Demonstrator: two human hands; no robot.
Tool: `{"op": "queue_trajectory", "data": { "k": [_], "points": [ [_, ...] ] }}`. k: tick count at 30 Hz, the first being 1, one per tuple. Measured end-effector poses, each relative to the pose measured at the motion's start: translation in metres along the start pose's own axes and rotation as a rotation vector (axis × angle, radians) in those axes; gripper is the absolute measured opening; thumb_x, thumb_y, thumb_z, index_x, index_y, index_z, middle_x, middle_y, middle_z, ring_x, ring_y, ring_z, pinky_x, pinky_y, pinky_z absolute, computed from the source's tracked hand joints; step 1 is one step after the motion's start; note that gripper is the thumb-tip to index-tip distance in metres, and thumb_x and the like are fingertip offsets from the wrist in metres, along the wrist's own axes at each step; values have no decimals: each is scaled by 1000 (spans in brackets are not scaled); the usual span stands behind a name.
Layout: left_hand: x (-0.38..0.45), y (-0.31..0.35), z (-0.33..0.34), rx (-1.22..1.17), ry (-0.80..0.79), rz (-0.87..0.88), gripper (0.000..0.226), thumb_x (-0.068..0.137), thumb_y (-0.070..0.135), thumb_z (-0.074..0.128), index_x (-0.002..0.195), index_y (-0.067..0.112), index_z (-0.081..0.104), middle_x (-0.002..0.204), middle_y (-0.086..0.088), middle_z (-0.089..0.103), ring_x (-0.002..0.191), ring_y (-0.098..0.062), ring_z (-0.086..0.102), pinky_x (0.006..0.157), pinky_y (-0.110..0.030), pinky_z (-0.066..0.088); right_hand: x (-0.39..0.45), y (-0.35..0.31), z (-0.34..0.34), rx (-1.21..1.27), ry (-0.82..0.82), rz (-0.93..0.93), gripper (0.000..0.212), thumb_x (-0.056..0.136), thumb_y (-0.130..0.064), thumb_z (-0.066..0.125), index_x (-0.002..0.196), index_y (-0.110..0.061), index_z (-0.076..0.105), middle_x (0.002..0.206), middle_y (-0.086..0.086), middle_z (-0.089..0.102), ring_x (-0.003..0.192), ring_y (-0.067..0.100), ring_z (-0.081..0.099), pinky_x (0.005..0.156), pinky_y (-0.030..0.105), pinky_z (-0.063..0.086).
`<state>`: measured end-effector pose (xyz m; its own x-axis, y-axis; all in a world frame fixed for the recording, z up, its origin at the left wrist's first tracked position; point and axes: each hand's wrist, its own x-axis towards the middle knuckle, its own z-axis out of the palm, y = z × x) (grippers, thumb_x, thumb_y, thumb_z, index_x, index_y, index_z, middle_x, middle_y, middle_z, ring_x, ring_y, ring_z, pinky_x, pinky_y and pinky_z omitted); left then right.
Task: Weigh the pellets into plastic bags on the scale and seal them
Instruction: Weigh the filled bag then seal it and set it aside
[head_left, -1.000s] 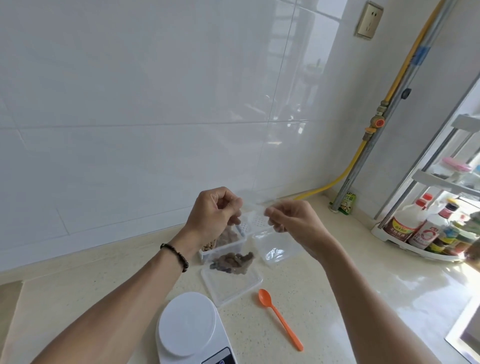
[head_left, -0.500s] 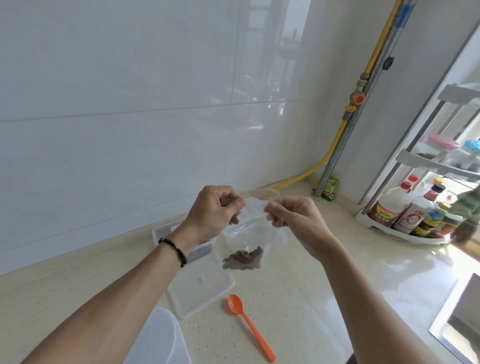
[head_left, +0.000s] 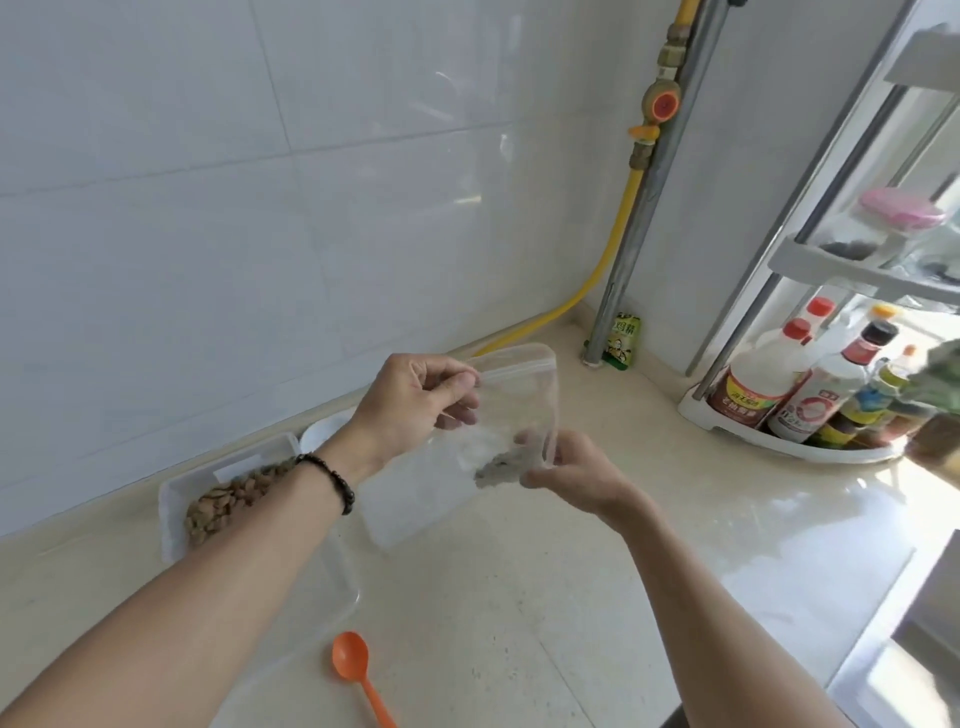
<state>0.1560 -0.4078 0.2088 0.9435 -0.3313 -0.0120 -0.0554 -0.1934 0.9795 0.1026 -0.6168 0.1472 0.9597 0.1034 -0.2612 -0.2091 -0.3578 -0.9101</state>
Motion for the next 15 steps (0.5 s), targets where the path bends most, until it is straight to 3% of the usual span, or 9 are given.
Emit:
{"op": "queue_trajectory", "data": {
  "k": [2, 6, 9, 12, 15],
  "points": [
    [19, -12, 16, -49, 89, -35, 13, 95, 10, 59, 89, 11, 71, 77, -7, 71, 68, -20, 71, 62, -25, 56, 4, 27, -17, -18, 48, 68, 25, 81, 10, 64, 106, 9, 60, 82, 9, 62, 74, 17, 58, 64, 17, 46],
    [56, -56, 47, 136, 212, -111, 14, 93, 13, 61, 83, 14, 71, 76, -3, 71, 71, -16, 72, 62, -26, 56, 1, 67, -54, 174, 140, 224, 25, 86, 3, 70, 108, 1, 58, 74, 13, 65, 61, 18, 58, 58, 26, 46],
    [86, -91, 84, 445, 139, -85, 18, 90, 20, 63, 74, 18, 72, 69, 2, 70, 71, -17, 68, 68, -37, 57, 7, 97, -83, 214, 252, 320, 26, 84, 3, 72, 105, 3, 56, 74, 16, 61, 56, 18, 55, 53, 26, 45],
    [112, -115, 126, 647, 99, -57, 18, 86, 19, 60, 72, 14, 70, 64, 0, 64, 71, -24, 63, 58, -37, 49, 19, 128, -102, 178, 383, 381, 21, 84, 3, 72, 96, 1, 55, 68, 15, 58, 52, 19, 51, 49, 27, 42],
    [132, -133, 158, 763, 33, -30, 13, 87, 15, 54, 84, 14, 67, 77, -4, 67, 77, -29, 62, 56, -33, 45, 38, 160, -113, 100, 461, 429, 21, 84, -3, 73, 97, -2, 56, 73, 14, 62, 53, 19, 53, 54, 32, 45]
  ]
}}
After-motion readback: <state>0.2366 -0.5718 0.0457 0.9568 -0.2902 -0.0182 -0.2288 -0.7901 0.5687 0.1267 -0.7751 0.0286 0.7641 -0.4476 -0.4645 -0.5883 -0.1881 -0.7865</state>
